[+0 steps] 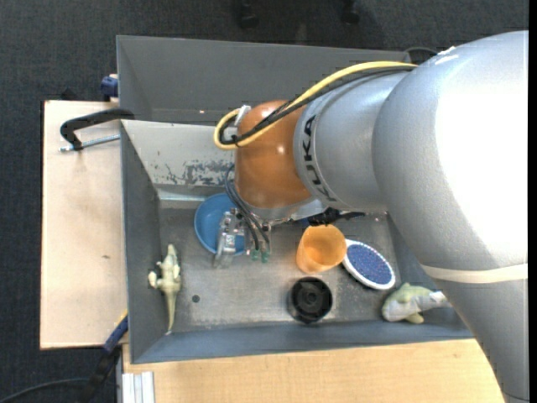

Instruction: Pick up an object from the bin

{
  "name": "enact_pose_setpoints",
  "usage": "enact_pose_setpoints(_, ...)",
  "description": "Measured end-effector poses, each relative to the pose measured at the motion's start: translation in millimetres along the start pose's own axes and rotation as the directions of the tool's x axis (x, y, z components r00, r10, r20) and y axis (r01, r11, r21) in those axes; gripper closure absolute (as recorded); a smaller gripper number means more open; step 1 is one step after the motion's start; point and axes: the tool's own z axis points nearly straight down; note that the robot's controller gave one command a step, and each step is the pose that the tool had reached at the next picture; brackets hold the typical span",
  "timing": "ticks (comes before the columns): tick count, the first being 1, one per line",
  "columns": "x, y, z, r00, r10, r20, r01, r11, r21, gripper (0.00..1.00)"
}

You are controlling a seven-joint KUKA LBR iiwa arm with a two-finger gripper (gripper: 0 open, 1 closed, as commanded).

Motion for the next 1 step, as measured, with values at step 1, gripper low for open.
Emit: enact_pose_setpoints(1,-14.6,8.6,-158.7,1.000,0.013,0.014,-0.013,1.000,-0.006,1.00)
